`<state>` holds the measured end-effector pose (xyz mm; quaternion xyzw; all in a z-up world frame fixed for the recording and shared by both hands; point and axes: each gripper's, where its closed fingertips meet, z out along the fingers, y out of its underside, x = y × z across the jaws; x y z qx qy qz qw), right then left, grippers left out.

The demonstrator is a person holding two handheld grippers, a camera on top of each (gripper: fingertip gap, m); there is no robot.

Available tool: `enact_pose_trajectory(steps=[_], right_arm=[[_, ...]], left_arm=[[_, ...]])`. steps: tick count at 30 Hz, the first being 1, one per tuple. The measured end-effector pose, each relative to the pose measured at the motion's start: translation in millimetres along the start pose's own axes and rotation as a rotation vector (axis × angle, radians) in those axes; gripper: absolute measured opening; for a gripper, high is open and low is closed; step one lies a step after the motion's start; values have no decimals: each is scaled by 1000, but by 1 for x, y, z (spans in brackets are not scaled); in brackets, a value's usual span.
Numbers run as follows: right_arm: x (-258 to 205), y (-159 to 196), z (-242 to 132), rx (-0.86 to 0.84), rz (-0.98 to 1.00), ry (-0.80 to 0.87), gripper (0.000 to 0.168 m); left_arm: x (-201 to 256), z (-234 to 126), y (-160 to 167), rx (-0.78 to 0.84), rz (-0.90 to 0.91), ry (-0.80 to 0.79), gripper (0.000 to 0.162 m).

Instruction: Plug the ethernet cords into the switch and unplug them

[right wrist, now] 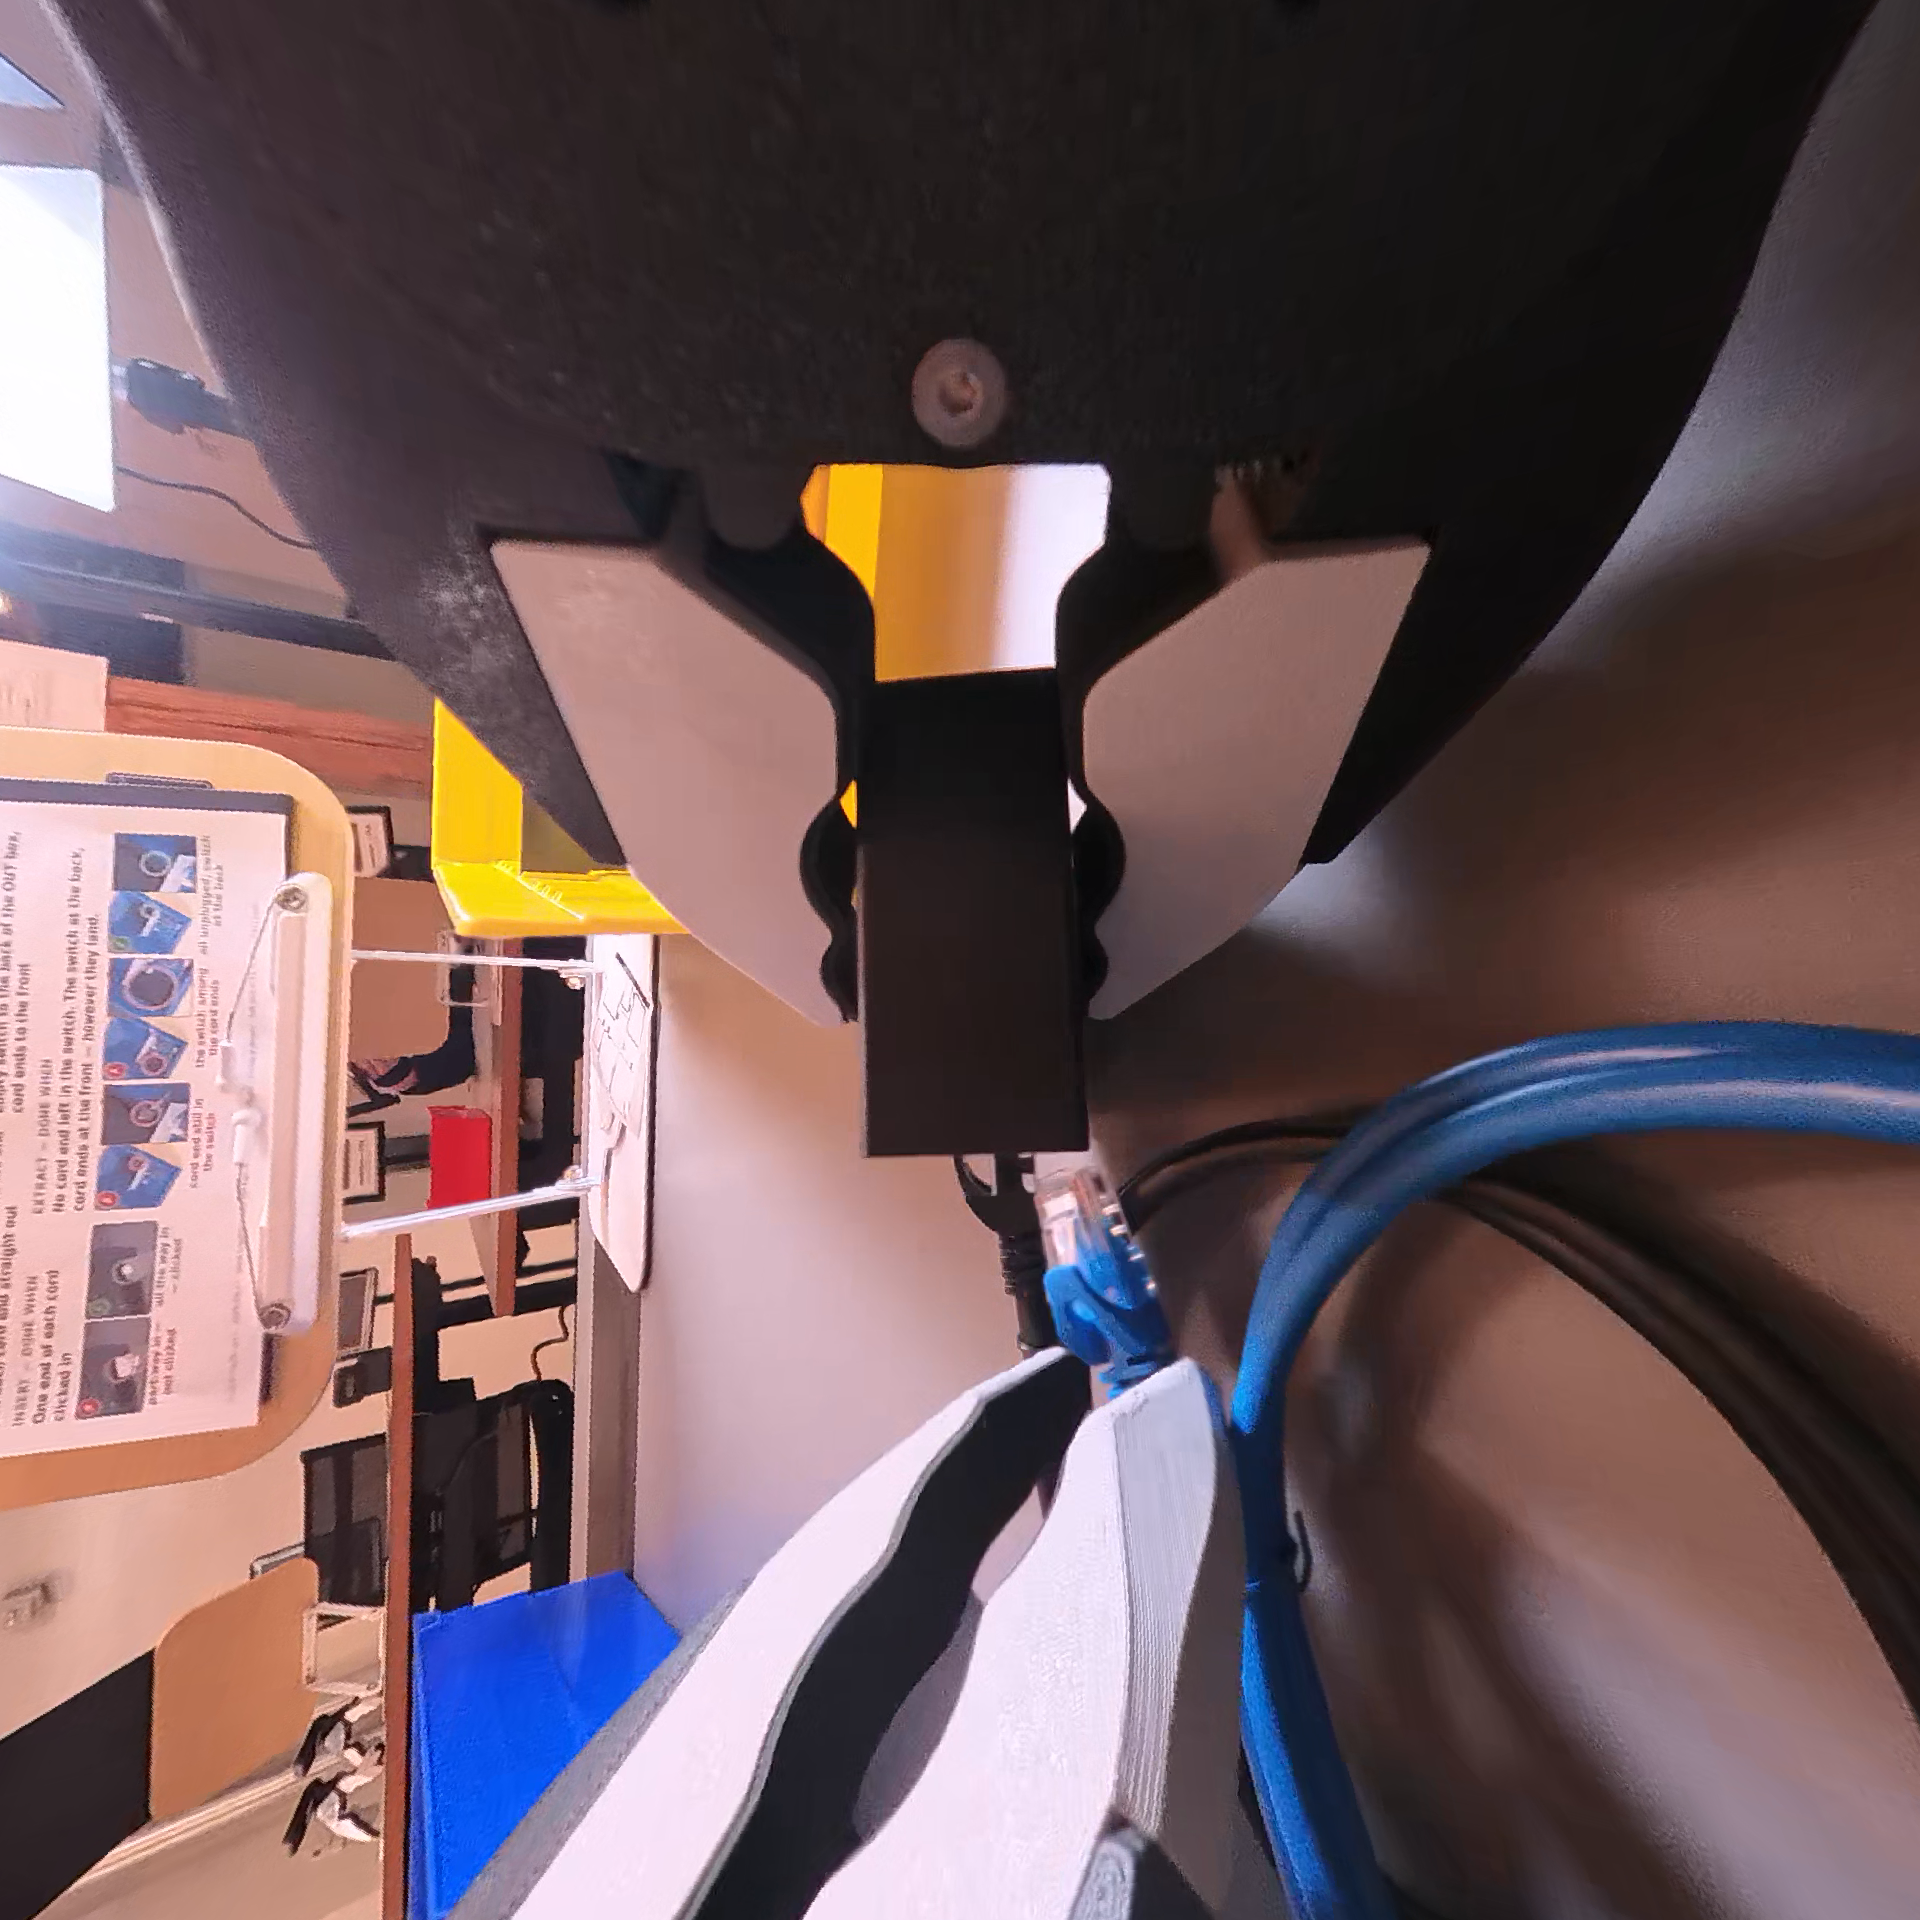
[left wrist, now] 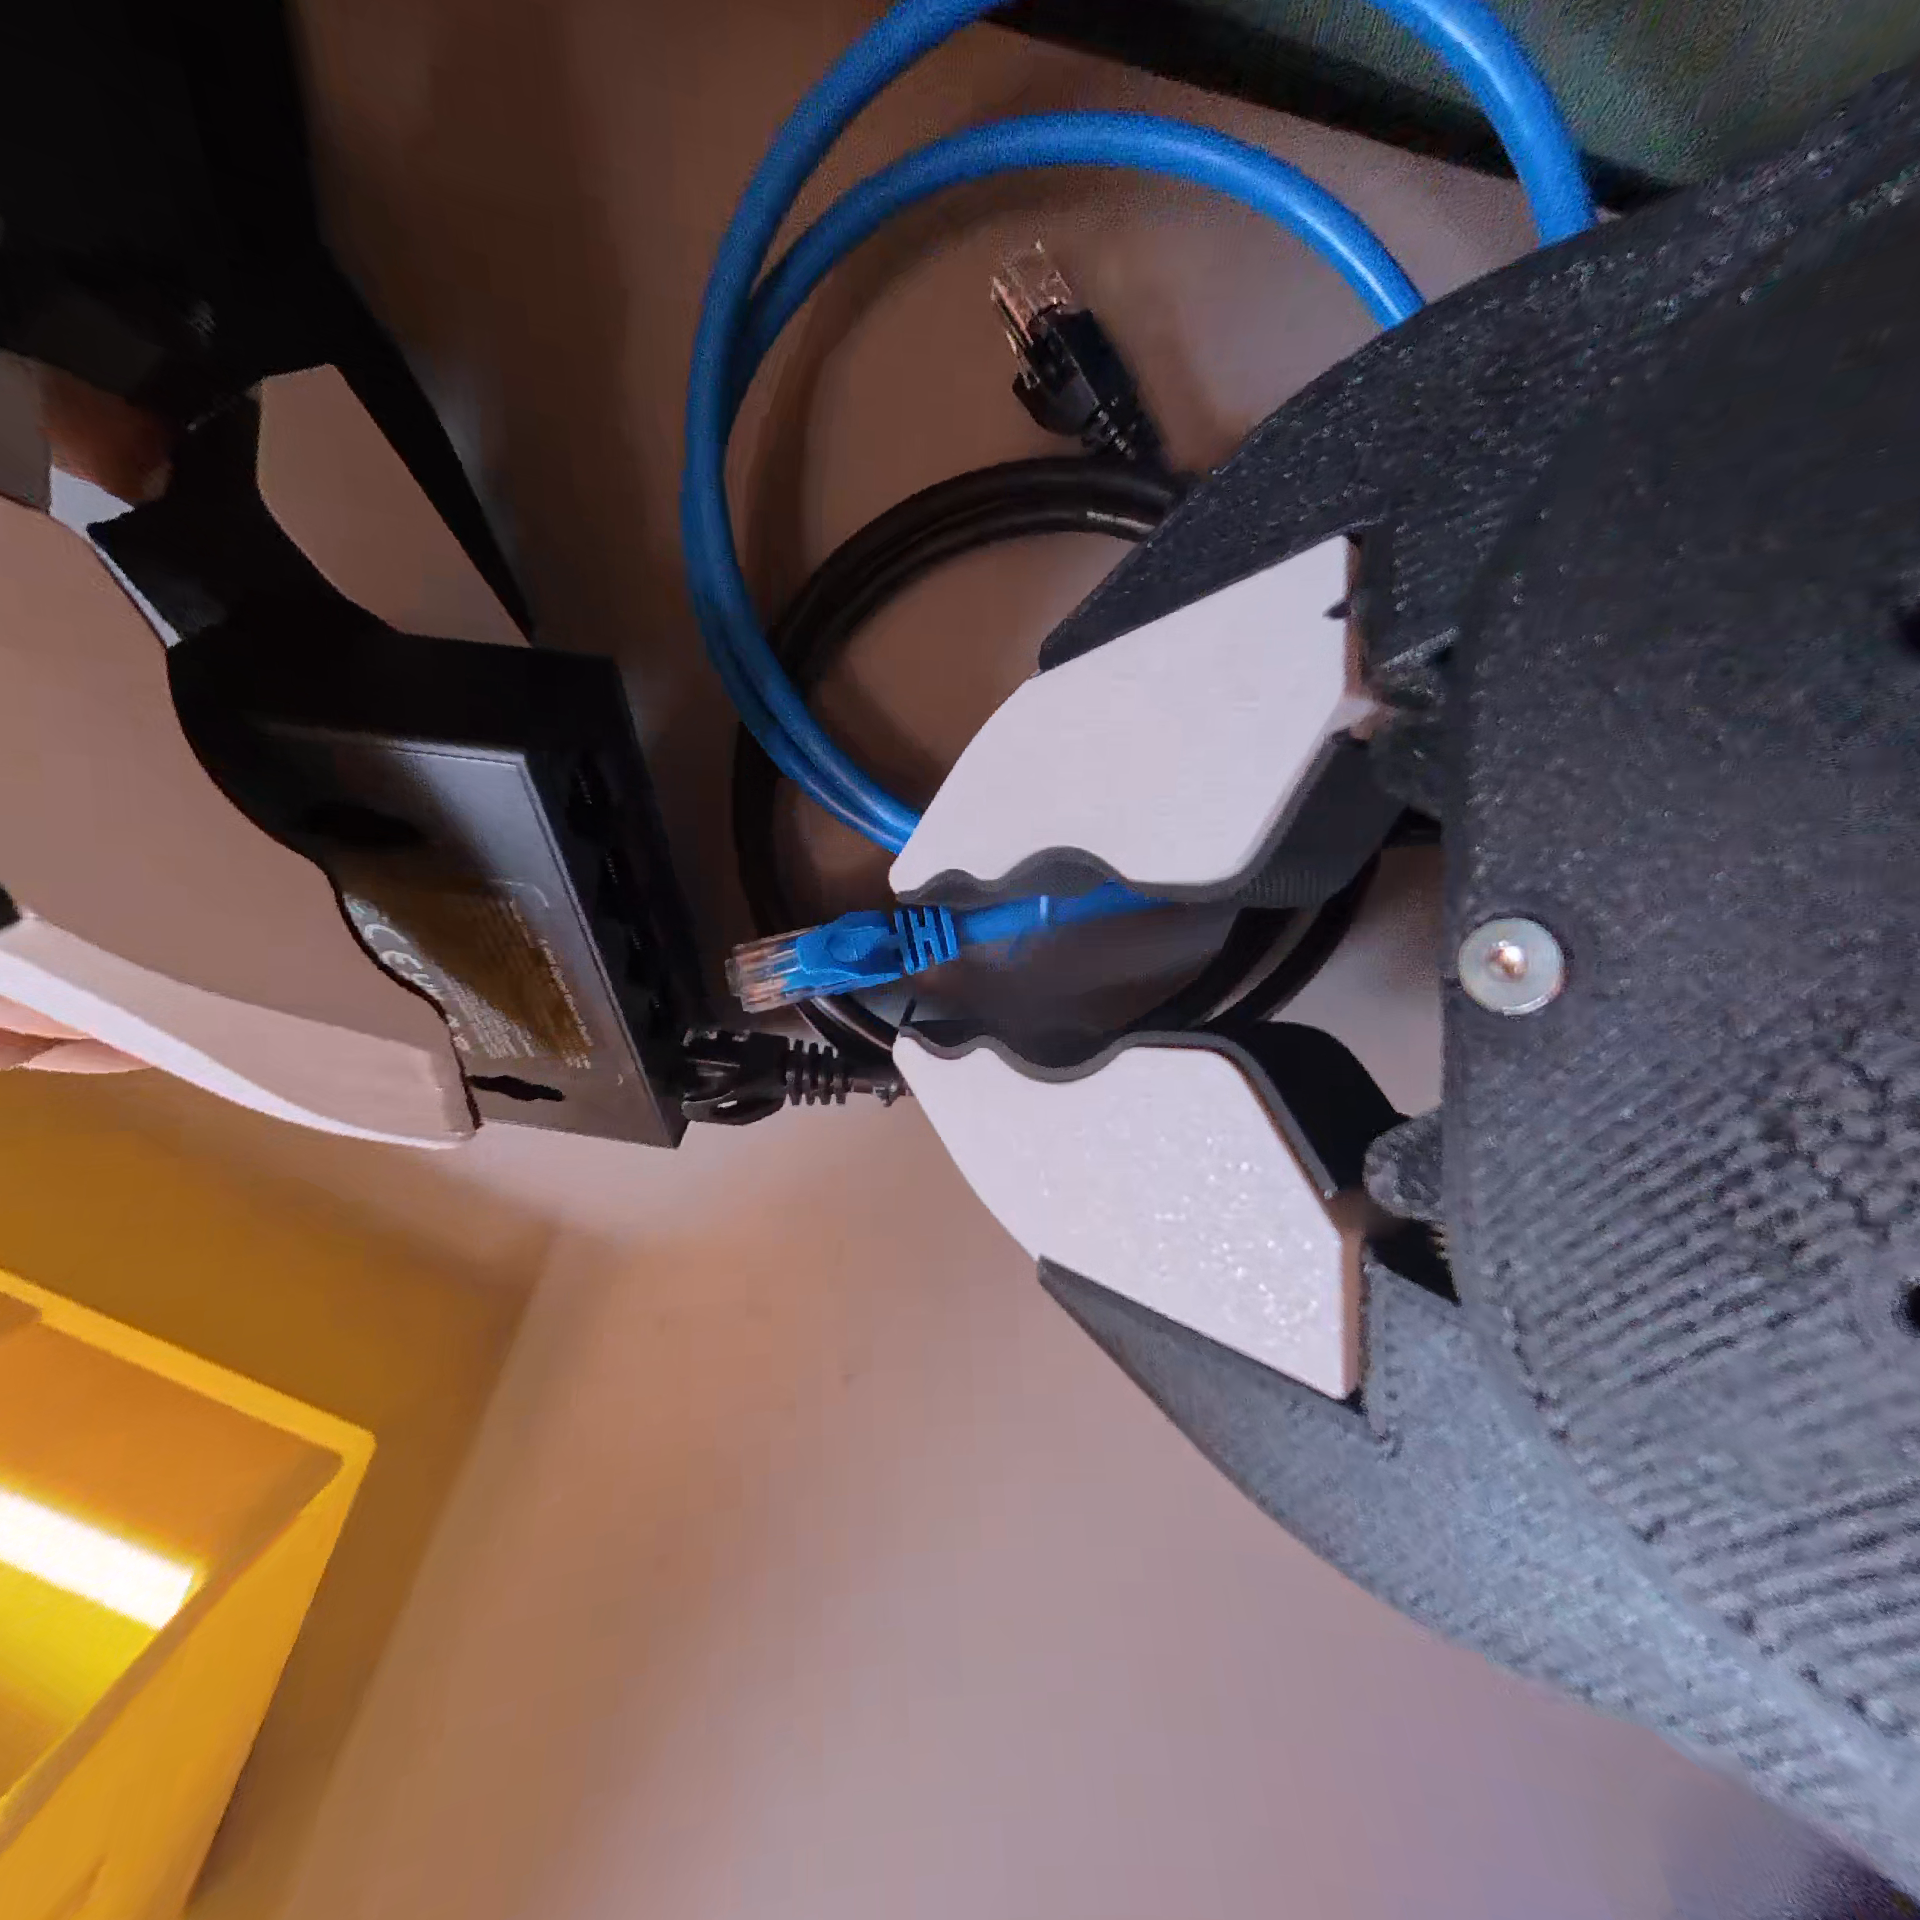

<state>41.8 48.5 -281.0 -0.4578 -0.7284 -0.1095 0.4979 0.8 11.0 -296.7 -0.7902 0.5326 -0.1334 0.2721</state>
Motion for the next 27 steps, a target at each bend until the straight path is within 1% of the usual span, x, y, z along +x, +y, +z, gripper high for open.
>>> enact_pose_trajectory(steps=[4,7,9,11,12,13,15,17,19,23,27], right_arm=[[0,0,1,-12,-2,-2,39],[0,0,0,-14,0,-3,39],[-1,0,0,-14,3,-2,39],[-1,0,-1,-8,2,2,39],[0,1,-2,2,10,4,39],[1,1,-3,21,17,10,39],[7,0,-8,70,23,35,39],[13,-4,-14,139,27,53,38],[16,-9,-17,185,24,58,38],[15,-21,-17,228,-4,66,38],[12,-20,-16,227,-14,59,38]], left_arm=[[4,8,6,-48,-19,3,14],[4,10,5,-81,37,-43,14],[4,11,5,-97,66,-52,14],[5,11,4,-87,139,-41,13],[6,9,3,-64,155,-19,13],[6,4,-1,-28,130,29,13],[7,-13,-13,56,5,186,12],[5,-25,-17,69,-73,299,12],[13,-32,-24,68,-126,424,12],[22,-33,-28,10,-149,533,12],[24,-29,-25,-37,-149,561,12]])
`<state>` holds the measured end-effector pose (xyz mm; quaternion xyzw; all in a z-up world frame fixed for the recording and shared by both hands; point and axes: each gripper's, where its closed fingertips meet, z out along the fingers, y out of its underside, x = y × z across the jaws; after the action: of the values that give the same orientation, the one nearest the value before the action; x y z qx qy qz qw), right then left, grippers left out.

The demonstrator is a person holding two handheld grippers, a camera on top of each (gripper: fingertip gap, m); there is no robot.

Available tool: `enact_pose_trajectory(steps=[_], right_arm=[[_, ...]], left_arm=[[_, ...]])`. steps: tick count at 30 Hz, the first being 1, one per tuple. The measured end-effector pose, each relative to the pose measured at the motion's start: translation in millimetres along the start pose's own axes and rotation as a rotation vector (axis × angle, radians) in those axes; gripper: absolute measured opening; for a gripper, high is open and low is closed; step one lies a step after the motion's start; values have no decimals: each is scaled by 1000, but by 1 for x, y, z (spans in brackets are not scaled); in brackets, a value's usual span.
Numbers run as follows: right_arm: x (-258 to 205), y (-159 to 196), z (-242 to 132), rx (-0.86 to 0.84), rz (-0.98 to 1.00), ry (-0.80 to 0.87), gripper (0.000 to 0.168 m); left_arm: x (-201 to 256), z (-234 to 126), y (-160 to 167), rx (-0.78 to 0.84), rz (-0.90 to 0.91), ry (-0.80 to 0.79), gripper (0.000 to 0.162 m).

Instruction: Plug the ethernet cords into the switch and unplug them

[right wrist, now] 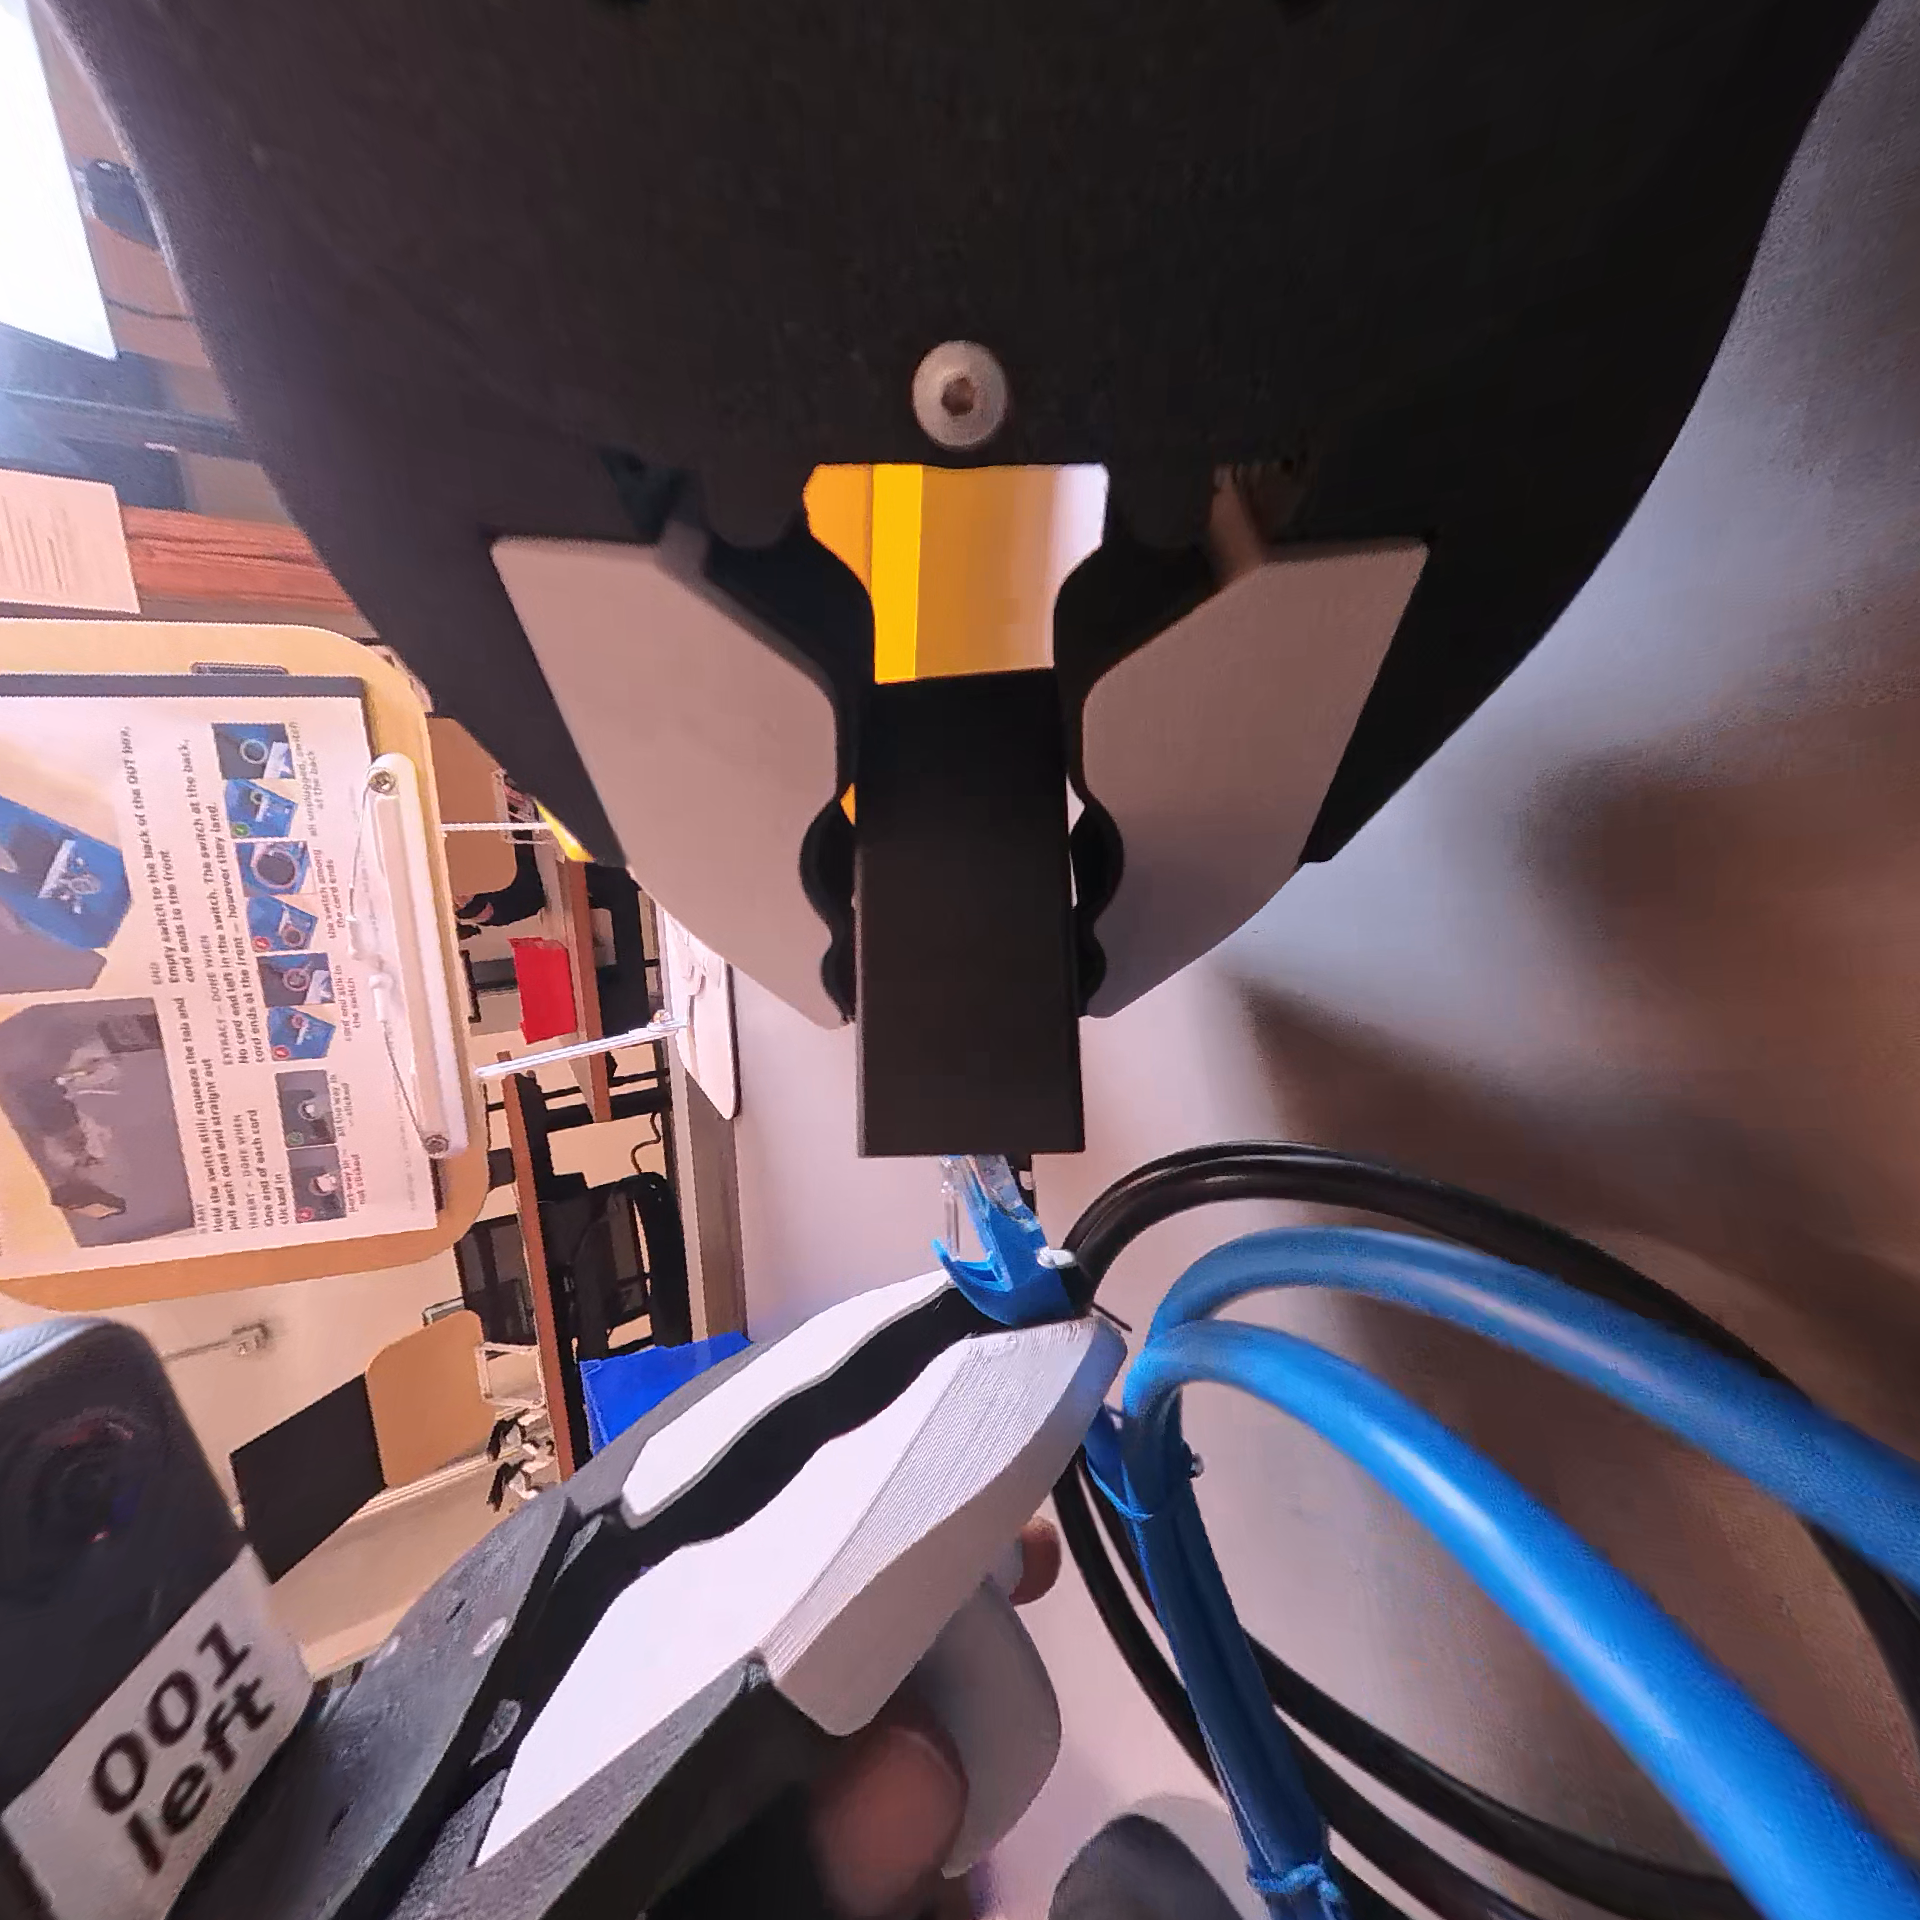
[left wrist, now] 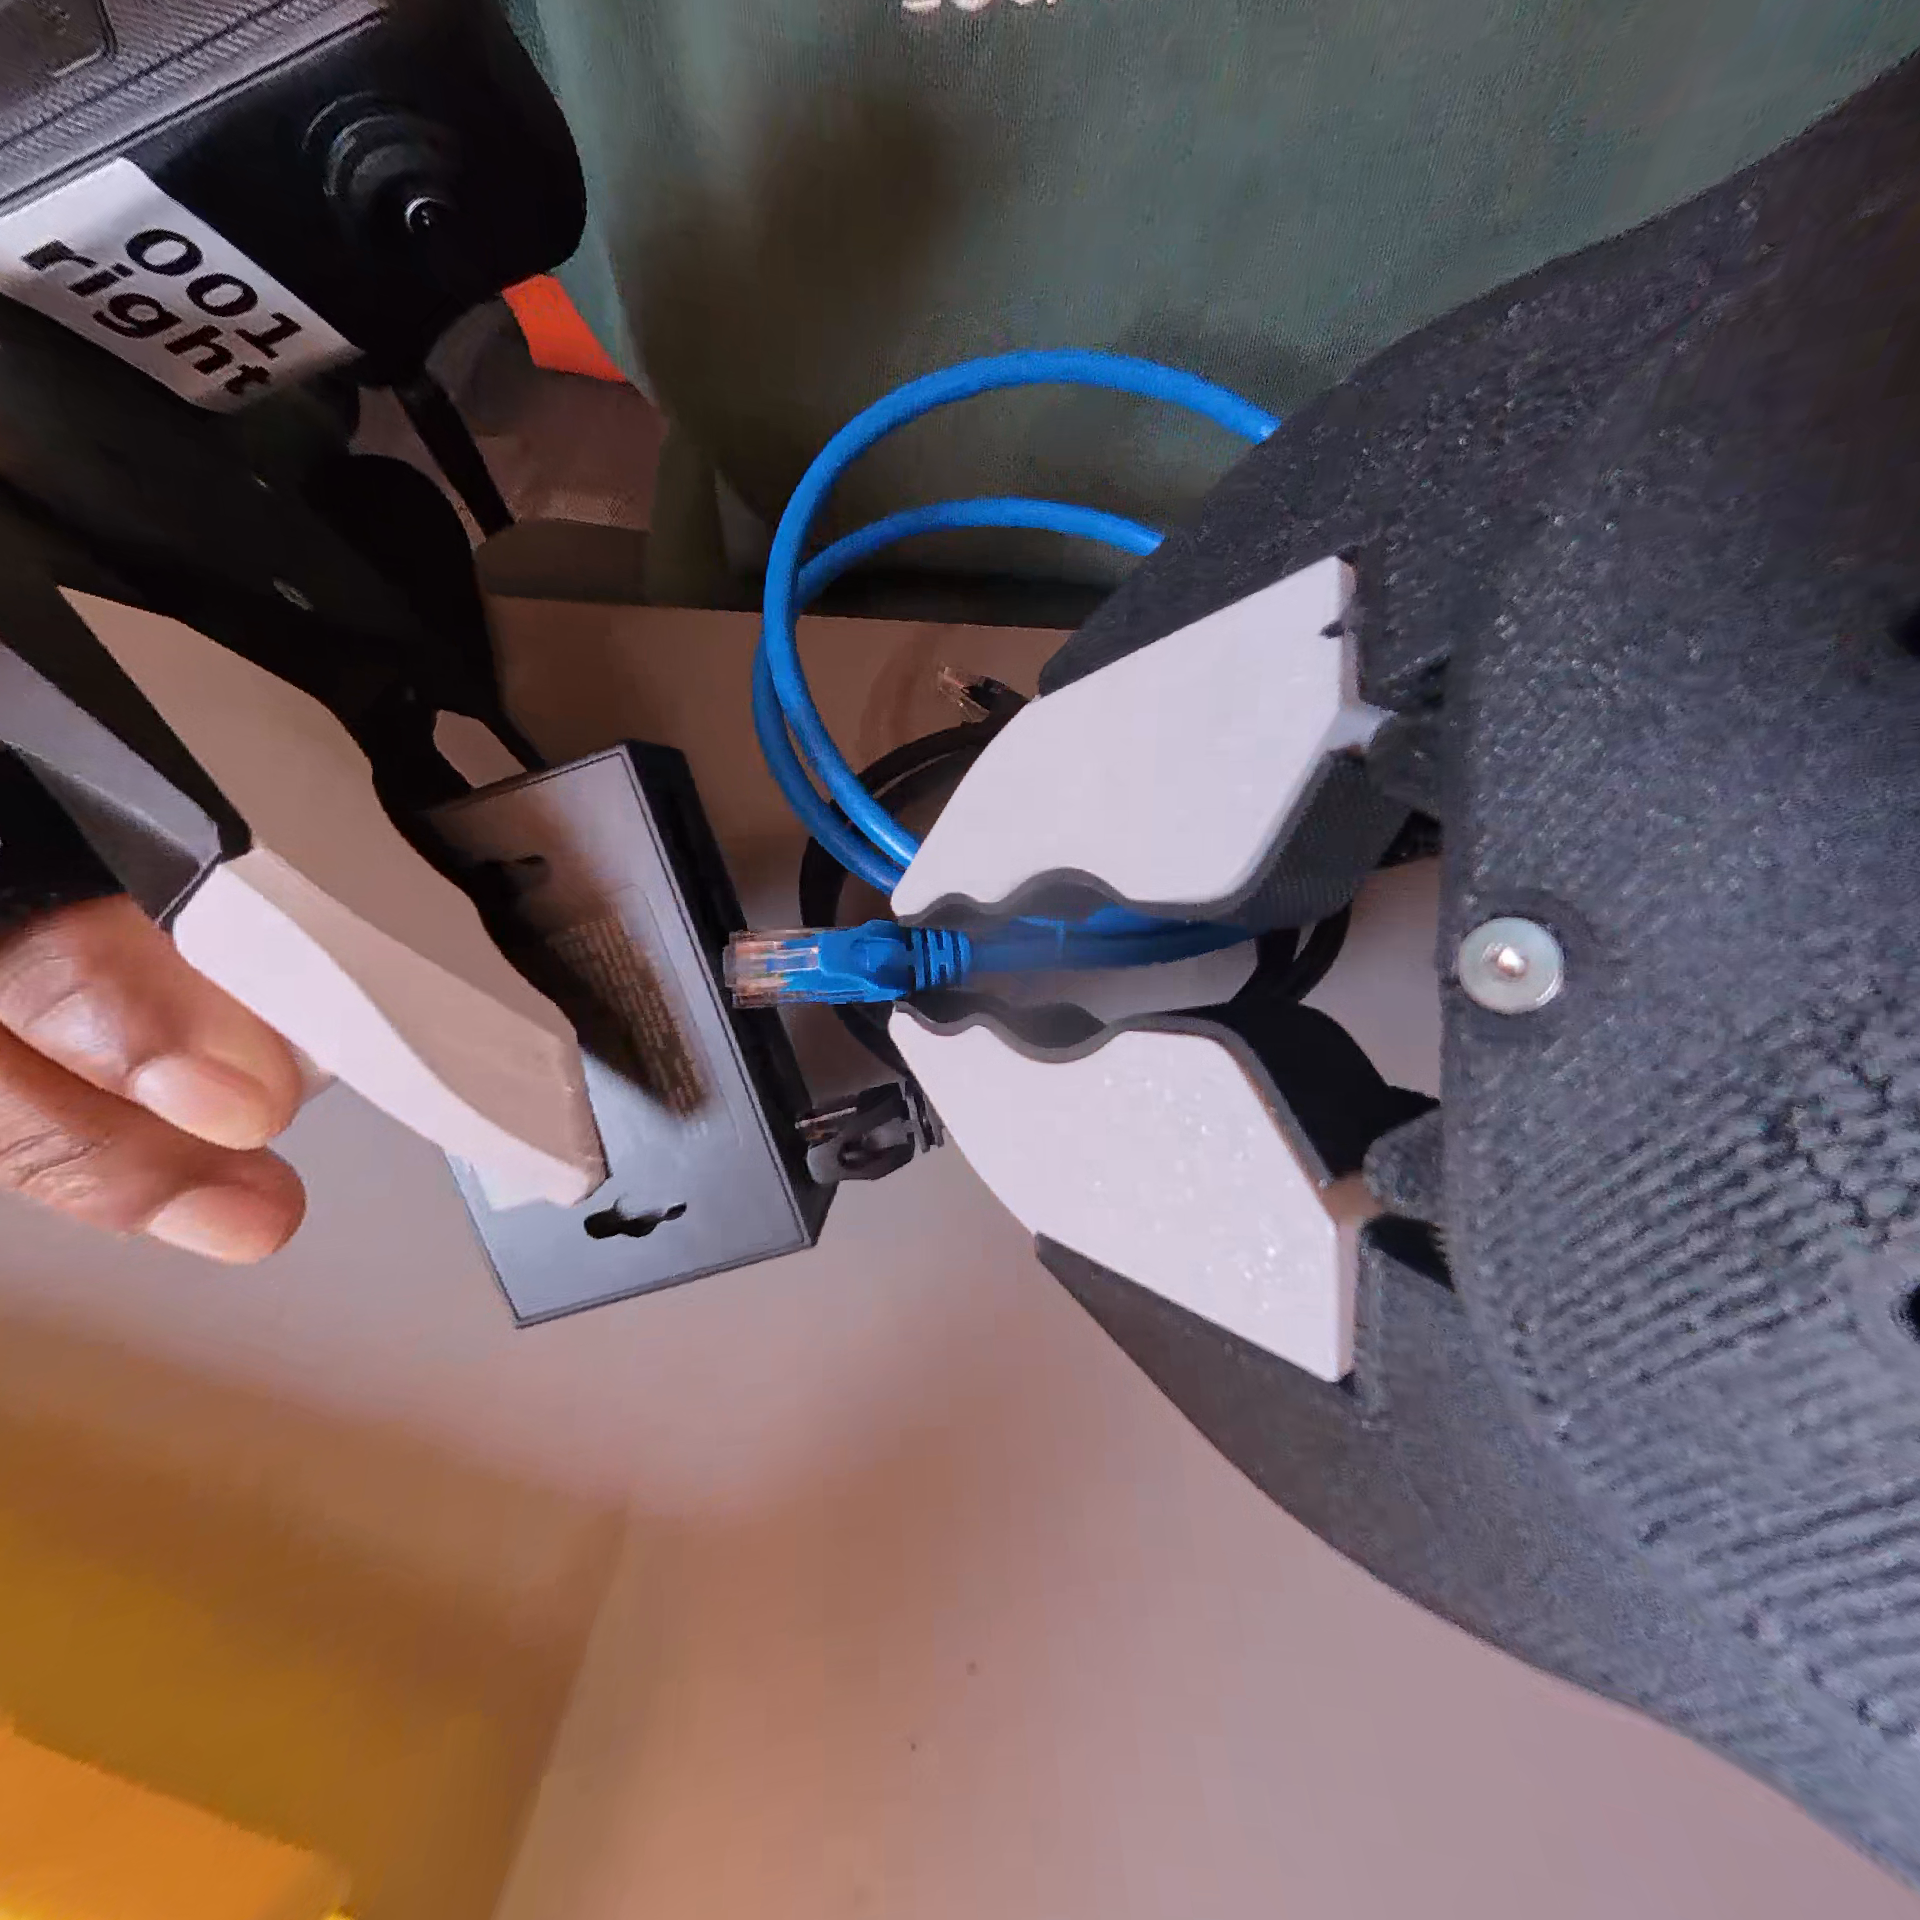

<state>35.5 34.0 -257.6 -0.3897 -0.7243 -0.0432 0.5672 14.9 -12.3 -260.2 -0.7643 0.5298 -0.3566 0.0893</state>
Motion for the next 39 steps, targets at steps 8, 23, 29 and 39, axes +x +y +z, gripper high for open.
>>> enact_pose_trajectory(steps=[8,23,29,39], right_arm=[[-2,-4,-1,-10,-79,19,38],[-5,-24,-6,21,-191,71,37],[-5,-34,-9,91,-109,31,36],[8,-23,-23,111,39,-38,47]], left_arm=[[3,1,5,-63,-107,108,11],[4,3,3,-128,-155,165,11],[1,2,-1,-32,-71,171,11],[24,-6,0,108,-68,320,12]])
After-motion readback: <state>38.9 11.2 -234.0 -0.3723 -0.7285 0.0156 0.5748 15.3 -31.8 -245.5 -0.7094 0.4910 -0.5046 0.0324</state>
